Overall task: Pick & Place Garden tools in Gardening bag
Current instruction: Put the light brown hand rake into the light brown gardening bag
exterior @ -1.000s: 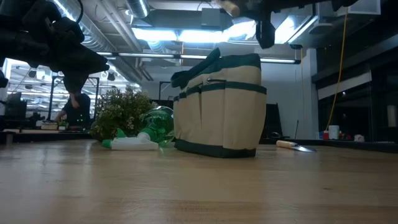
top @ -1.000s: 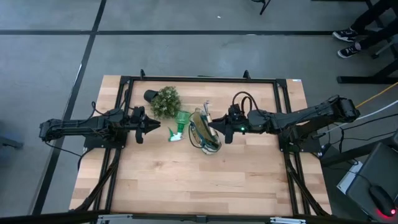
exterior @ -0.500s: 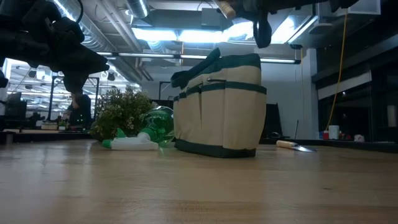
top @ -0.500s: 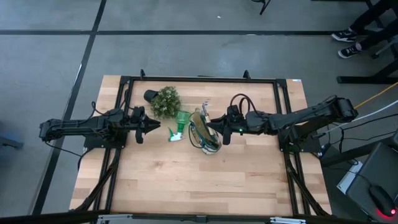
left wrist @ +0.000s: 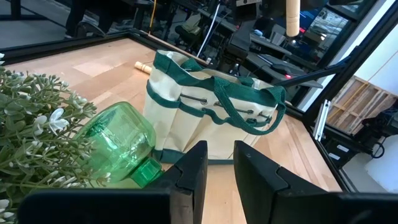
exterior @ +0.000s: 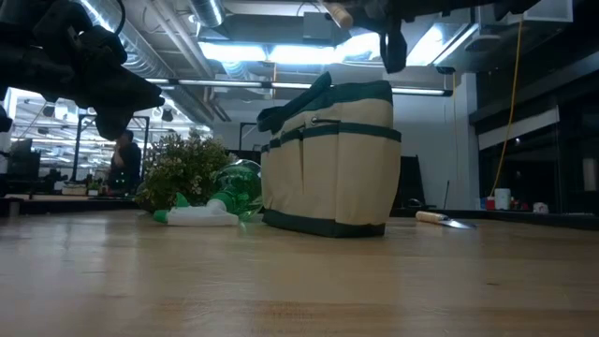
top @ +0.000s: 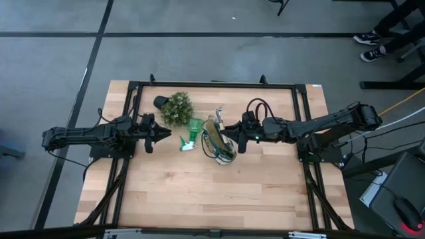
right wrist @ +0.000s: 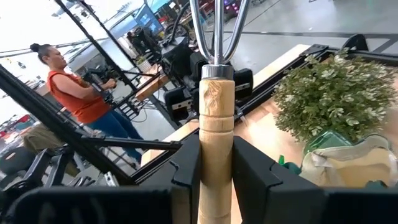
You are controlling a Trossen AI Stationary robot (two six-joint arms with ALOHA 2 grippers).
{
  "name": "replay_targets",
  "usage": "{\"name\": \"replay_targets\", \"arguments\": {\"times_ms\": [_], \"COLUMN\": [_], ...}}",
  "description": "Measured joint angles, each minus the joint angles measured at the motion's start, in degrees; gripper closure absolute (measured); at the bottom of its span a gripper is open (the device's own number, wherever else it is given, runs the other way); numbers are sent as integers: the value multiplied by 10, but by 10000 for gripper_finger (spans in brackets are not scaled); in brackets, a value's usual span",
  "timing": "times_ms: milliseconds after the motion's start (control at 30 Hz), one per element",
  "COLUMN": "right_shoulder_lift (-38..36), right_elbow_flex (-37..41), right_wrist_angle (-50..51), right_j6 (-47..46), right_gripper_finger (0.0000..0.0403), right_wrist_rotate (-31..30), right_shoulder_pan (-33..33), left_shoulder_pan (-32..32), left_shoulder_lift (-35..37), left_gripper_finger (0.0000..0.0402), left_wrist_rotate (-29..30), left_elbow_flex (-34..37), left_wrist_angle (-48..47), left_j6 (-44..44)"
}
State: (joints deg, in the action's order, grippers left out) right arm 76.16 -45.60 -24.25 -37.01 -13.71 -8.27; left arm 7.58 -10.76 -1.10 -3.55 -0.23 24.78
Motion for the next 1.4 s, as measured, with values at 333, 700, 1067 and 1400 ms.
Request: {"name": "replay_targets", "arguments": {"times_ms": [333, 700, 1067, 1400], "right_shoulder_lift": [3, 4, 7, 7], "right_elbow_flex": [0, 0, 0, 0], "right_wrist_angle": [4, 112, 118, 143], "right_j6": [-5, -107, -160, -158], "right_gripper_finger": [332, 332, 332, 332], "right_wrist_rotate": [56, 64, 64, 64], "right_shoulder_pan": [-1, -1, 2, 7], "left_shoulder_pan": [0, 0, 0, 0], "left_shoulder_lift": [0, 0, 0, 0], "left_gripper_finger": [329, 329, 329, 329], "left_wrist_rotate": [0, 0, 0, 0], "left_elbow_flex": [0, 0, 0, 0], "left_wrist_angle": [0, 0, 0, 0], "left_j6": [0, 0, 0, 0]}}
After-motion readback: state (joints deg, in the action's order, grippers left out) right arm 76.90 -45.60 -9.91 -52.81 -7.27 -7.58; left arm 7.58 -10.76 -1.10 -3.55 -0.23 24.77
